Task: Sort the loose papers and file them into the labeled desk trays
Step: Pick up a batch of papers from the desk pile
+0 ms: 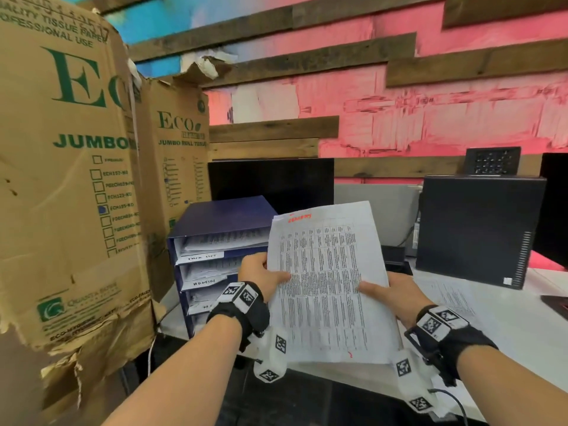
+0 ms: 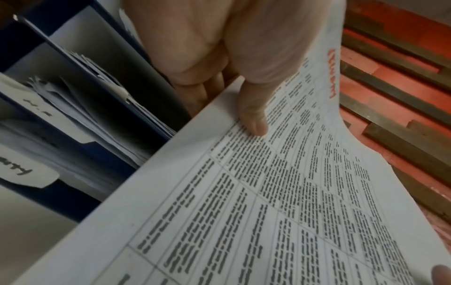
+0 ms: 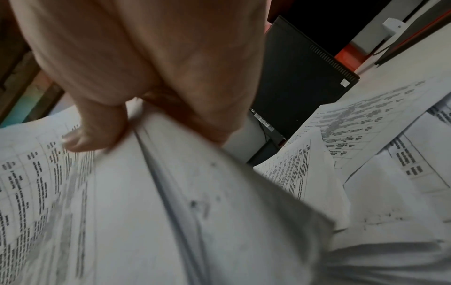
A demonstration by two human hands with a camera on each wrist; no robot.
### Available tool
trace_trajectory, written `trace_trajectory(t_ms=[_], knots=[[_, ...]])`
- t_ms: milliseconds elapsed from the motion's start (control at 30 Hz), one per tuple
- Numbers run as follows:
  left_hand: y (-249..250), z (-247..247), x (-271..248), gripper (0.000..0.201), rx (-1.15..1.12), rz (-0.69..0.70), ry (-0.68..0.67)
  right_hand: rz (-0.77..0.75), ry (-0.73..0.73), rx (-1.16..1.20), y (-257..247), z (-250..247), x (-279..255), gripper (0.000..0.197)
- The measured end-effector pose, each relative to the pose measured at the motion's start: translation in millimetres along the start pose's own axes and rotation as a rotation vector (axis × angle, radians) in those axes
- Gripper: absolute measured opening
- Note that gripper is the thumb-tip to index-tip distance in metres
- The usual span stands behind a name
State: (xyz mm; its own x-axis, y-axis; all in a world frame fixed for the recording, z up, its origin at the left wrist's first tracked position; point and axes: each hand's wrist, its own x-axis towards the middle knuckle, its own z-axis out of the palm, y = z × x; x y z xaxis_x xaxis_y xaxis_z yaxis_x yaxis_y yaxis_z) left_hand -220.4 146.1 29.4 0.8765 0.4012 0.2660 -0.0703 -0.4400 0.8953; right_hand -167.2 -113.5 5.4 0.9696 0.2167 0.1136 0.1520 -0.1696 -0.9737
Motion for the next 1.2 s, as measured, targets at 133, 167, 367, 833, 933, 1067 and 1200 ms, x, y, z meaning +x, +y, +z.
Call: trace_trajectory(t_ms=[133,167,367,833,933,1067,1200], knots=[[-6.6,-9.2,2.2,0.036,0.004,0.005,0.074,0.026,-0.040,0.037,5.2,4.5,3.3,0.013],[-10.2,-11.8,3.2,0.034,0.011,0.010,0.085,0.035,-0.048,0.045,5.5,6.0,3.5,0.012],[-28.0,-23.2,8.5,0.028,0.003,-0.061,0.116,0.048,-0.029,0.115,11.0,11.8,12.9,0.020],[-31.5,-35.1,5.9,0.022,-0.030,-0.079,0.007,0.029,0.010,0.151,10.0,17.4,23.2,0.024],[-30.8,-33.5,4.2,0.023,-0.073,-0.063,0.016,0.019,0.002,0.138,10.6,17.6,21.3,0.023],[-31.5,-30.8,3.5,0.022,-0.157,-0.081,0.054,0.006,0.003,0.129,12.4,17.9,20.0,0.023],[-29.9,-31.4,2.6,0.022,-0.159,-0.074,0.041,-0.008,-0.029,0.081,7.2,21.9,15.0,0.022]])
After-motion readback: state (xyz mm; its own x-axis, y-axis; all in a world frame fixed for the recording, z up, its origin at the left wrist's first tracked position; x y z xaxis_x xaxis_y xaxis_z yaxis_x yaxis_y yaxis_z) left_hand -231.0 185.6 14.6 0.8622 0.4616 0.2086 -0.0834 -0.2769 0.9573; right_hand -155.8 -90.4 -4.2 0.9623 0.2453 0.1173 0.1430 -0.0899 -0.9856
